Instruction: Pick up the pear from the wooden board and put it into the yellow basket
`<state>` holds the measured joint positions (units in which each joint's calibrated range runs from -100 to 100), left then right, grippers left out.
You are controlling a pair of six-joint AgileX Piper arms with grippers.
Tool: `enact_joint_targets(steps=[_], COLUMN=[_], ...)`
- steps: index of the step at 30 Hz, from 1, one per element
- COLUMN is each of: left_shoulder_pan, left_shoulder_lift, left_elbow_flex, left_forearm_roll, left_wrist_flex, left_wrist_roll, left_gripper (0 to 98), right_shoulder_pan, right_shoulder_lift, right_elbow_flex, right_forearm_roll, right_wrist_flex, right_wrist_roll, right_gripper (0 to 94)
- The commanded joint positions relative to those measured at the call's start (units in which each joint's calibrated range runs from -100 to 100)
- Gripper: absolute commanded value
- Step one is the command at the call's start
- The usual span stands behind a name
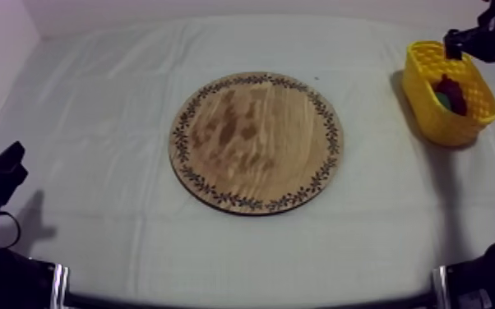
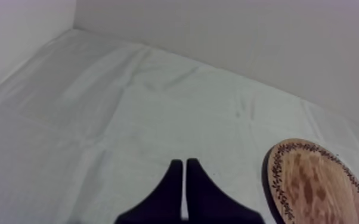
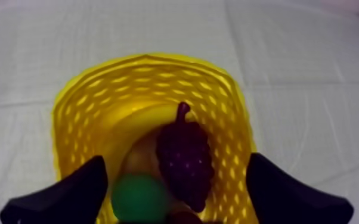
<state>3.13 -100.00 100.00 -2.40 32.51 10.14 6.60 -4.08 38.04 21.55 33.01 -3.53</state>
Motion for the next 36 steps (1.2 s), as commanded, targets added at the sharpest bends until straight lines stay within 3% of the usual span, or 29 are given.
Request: enact_joint_targets(steps=[1,17,19,22,25,27,31,36], left_shoulder_pan=[0.02,0.02,0.02,0.02,0.02,0.02,0.02,0.02], left_shoulder_lift=[0.00,0.00,0.00,0.00,0.00,0.00,0.00,0.00], left_elbow_flex=[0.00,0.00,0.00,0.00,0.00,0.00,0.00,0.00], left_forearm_roll=[-0.02,-0.02,-0.02,-0.02,-0.02,-0.02,-0.02,-0.02], left_wrist_flex=[-0.01,-0.01,-0.01,-0.01,-0.01,-0.01,-0.01,-0.01], left_wrist_roll=[-0.01,-0.01,-0.01,-0.01,-0.01,-0.01,-0.01,-0.01], left_gripper=[0.1,0.1,0.1,0.1,0.1,0.1,0.1,0.1], right_shoulder_pan=[0.08,1.16,0.80,0.29,-0.37,-0.86,-1.38,-1.89], right_shoulder_lift=[-7.56,-57.00,-62.39,-69.53,-75.52,-78.78,-83.90,-88.60], right_elbow_flex=[4.97,50.00,53.15,56.05,58.05,58.85,59.70,60.02], right_forearm_roll=[-0.50,0.70,-2.00,-8.69,-15.30,-18.20,-21.79,-23.45], right_wrist_flex=[-2.29,-14.16,-13.57,-11.95,-10.08,-8.26,-3.43,3.93], right_wrist_roll=[0.04,-0.58,1.55,6.78,11.90,13.80,15.58,15.43], right_gripper=[64.0,51.6,49.2,42.6,31.6,23.0,6.2,1.4])
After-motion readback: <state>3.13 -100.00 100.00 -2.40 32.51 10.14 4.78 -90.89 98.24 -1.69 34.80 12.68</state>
